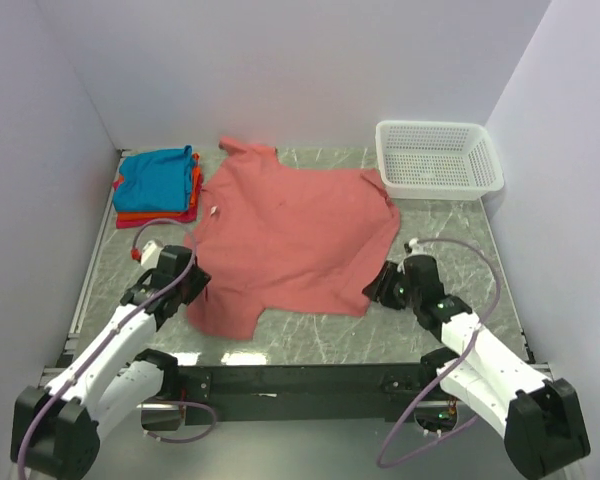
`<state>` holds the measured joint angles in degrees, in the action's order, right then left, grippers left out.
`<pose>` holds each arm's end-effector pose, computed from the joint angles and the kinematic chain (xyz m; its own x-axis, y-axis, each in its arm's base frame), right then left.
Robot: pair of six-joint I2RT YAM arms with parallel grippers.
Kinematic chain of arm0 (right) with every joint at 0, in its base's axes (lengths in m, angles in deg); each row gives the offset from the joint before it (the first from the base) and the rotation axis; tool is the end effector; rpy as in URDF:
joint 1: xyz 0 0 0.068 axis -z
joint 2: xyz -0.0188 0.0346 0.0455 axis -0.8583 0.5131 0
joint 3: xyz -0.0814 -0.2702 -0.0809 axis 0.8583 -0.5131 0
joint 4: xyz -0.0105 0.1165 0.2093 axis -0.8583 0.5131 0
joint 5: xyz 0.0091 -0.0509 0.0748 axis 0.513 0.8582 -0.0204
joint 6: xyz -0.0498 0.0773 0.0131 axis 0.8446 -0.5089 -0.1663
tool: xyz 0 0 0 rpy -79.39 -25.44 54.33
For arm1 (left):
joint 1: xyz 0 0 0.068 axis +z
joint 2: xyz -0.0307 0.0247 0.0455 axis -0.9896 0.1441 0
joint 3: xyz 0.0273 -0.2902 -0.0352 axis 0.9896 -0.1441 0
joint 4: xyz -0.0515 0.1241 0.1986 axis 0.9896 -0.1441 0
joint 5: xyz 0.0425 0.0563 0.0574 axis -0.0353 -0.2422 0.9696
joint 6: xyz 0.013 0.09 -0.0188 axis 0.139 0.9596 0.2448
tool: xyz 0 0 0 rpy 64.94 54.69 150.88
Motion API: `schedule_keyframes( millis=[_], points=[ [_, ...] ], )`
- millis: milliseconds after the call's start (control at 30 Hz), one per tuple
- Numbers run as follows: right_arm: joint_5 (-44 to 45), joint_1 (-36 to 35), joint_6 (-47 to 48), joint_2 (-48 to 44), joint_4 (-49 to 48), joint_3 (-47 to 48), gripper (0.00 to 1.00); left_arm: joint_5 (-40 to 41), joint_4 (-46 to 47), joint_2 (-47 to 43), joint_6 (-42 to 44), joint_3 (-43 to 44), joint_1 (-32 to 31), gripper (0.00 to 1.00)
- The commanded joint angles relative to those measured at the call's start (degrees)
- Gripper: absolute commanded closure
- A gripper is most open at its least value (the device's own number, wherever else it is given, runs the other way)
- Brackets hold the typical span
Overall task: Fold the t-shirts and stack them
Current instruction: Flatten the tshirt out
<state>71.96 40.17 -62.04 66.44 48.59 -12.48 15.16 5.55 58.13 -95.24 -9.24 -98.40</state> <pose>0.1685 0.0708 0.1815 -0.7308 0.3493 -0.5864 -0.0128 0.8520 0.5234 0.1715 -0.0285 0.1911 -0.4222 -0.7674 -0.4825 -0.5785 0.6379 -0.5083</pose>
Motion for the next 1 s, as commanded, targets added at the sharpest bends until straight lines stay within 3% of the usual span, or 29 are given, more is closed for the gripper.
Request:
schedule_keyframes(
  millis=[0, 33, 133, 233, 367, 467, 733, 800, 833, 967],
  points=[
    [-6.03, -0.11, -6.45, -5.76, 1.66, -3.38, 0.48, 3.18, -10.67, -4.99, -8.47, 2.47, -1.59, 0.45],
    [-6.21, -0.11, -7.07, -6.81, 2.71, -3.74, 0.41, 2.21, -12.6, -5.51, -7.51, 2.73, -1.77, 0.01],
    [-3.23, -0.11, -5.76, -11.12, 8.51, -1.64, 0.22, -0.17, -15.0, -7.27, -6.72, 5.27, -2.12, 0.01],
    [1.69, -0.46, -2.0, -12.45, 13.61, 3.01, 0.14, -1.05, -13.34, -8.42, -4.44, 8.0, -2.3, 0.01],
    [8.9, -5.28, 1.97, -6.66, 15.29, 11.0, 0.13, 0.0, -9.38, -4.92, -2.24, 11.51, -2.3, 0.0],
    [17.07, -14.76, 3.82, 2.47, 15.38, 16.79, 0.13, -1.65, -2.99, 0.69, 1.8, 12.84, -2.3, 0.01],
    [23.41, -27.08, 2.6, 31.55, 20.38, 30.61, 0.29, -6.49, 1.78, 19.77, 6.82, 16.36, -1.24, 0.01],
    [23.24, -27.97, 2.15, 35.26, 20.83, 32.9, 0.31, -7.11, 2.84, 21.37, 6.38, 15.13, 0.07, 0.01],
    [23.15, -28.32, 1.89, 38.41, 21.09, 33.52, 0.39, -7.64, 4.24, 22.25, 6.73, 14.6, 0.34, 0.01],
    [21.92, -29.55, 0.84, 43.27, 22.15, 35.46, 0.45, -7.3, 5.31, 23.04, 6.65, 12.31, 1.83, 0.01]
  ],
)
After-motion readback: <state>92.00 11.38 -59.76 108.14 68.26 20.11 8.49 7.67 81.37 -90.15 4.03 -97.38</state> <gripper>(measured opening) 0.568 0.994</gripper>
